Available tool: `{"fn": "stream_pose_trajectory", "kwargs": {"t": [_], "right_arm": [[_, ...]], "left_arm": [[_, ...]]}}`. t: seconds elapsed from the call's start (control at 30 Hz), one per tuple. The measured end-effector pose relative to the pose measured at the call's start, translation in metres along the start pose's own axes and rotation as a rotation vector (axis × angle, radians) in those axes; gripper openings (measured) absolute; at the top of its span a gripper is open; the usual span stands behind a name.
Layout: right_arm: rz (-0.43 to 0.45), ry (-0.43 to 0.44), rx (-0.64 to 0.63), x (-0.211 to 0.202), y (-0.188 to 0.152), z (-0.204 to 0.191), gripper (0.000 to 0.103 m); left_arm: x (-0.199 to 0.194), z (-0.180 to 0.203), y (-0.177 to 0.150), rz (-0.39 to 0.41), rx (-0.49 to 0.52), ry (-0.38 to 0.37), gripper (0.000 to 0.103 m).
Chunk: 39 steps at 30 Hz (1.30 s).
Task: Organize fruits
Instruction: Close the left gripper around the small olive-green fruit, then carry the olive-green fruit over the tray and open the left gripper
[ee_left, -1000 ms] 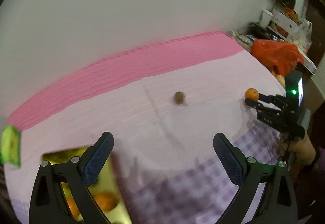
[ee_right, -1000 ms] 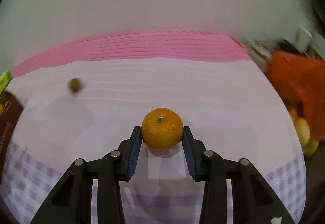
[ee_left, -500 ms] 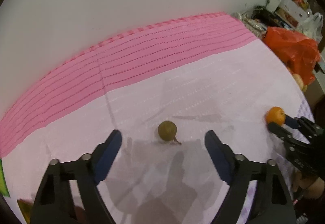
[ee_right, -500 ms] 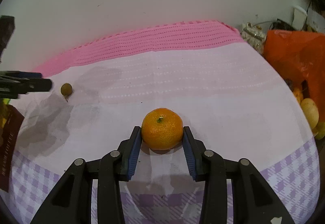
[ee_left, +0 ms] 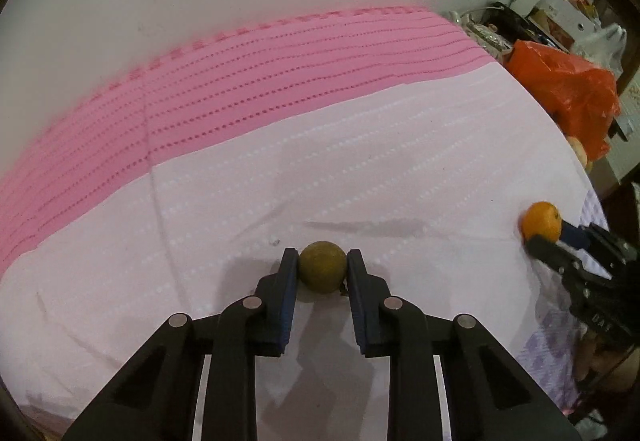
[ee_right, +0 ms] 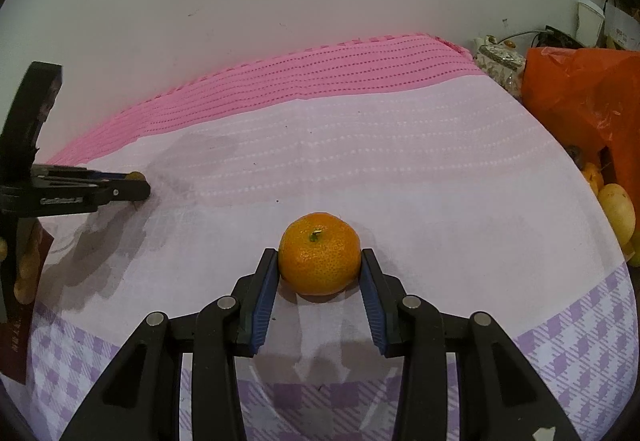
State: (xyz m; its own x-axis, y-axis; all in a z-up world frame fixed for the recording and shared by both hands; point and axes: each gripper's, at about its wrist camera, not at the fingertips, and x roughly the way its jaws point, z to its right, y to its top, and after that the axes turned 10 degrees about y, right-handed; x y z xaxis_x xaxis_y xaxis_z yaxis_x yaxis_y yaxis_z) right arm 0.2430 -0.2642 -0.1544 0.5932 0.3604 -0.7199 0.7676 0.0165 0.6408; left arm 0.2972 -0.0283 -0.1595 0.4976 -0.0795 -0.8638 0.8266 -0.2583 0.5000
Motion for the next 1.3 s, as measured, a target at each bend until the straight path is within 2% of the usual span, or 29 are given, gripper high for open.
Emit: {"fn": "stream_pose_trajectory", "kwargs": {"t": [0.23,0.47,0.83,1.3], "right_arm": [[0.000,0.007,0.007,0.001,0.001,0.003,0.037],[-0.002,0.001,0.001,0.002,0.001,0.003,0.037],[-0.018,-0.030,-0.021,0.004,0.001,-0.001,0.037],[-0.040,-0.102,-0.064,0.007,-0.001,-0.010,0.038]], "left_arm": [[-0.052,0.008,-0.033,0.026,-0.089,-0.042,0.025],[-0.110,0.014,-0.081,0.037,-0.165,-0.086,0.025],[-0.175,-0.009,-0.143,0.077,-0.238,0.033,0.025],[-0.224,-0.042,-0.186,0.159,-0.259,0.205,0.025]]}}
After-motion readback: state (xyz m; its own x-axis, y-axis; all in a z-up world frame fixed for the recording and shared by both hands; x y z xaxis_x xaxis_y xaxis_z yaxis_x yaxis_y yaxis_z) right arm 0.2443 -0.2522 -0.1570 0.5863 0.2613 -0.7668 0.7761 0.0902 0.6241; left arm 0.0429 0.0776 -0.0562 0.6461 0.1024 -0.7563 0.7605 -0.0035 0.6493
